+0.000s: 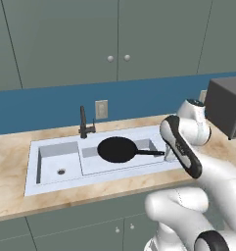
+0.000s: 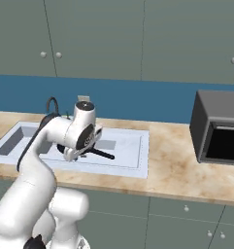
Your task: Move the pot and pan from the stove into the sink.
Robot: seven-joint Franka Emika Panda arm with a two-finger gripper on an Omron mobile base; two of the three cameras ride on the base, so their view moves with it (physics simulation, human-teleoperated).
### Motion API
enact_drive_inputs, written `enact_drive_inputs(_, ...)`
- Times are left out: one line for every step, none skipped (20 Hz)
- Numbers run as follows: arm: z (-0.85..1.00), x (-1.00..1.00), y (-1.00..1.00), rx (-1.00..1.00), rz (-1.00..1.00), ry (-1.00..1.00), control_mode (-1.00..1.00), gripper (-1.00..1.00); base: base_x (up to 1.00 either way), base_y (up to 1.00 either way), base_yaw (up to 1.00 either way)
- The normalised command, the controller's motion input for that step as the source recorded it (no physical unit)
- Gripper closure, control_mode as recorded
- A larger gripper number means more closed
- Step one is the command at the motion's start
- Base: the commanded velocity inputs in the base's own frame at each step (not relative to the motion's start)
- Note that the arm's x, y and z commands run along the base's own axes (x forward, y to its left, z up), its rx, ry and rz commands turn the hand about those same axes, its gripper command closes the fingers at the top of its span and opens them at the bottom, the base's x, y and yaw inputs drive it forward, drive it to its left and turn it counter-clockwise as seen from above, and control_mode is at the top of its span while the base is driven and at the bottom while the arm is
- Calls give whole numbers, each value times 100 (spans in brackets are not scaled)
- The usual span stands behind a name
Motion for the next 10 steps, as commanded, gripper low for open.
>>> enact_drive_inputs(74,-89,0,14,0,-16,-100,-100,0,0,0)
enact_drive_inputs(76,-88,0,14,0,-16,-100,-100,0,0,0)
enact_drive_inputs(79,-85,0,13,0,-15,-100,-100,0,0,0)
enact_drive_inputs(80,-84,0,13,1,-14,-100,-100,0,0,0)
enact_drive_inputs(82,-82,0,11,1,-11,-100,-100,0,0,0)
enact_drive_inputs(84,-78,0,9,1,-8,-100,-100,0,0,0)
enact_drive_inputs(85,-71,0,9,1,-3,-100,-100,0,0,0)
enact_drive_inputs(83,-74,0,10,0,0,-100,-100,0,0,0)
enact_drive_inputs(87,-65,11,4,0,0,-100,-100,0,0,0)
enact_drive_inputs(81,-60,15,1,0,0,-100,-100,0,0,0)
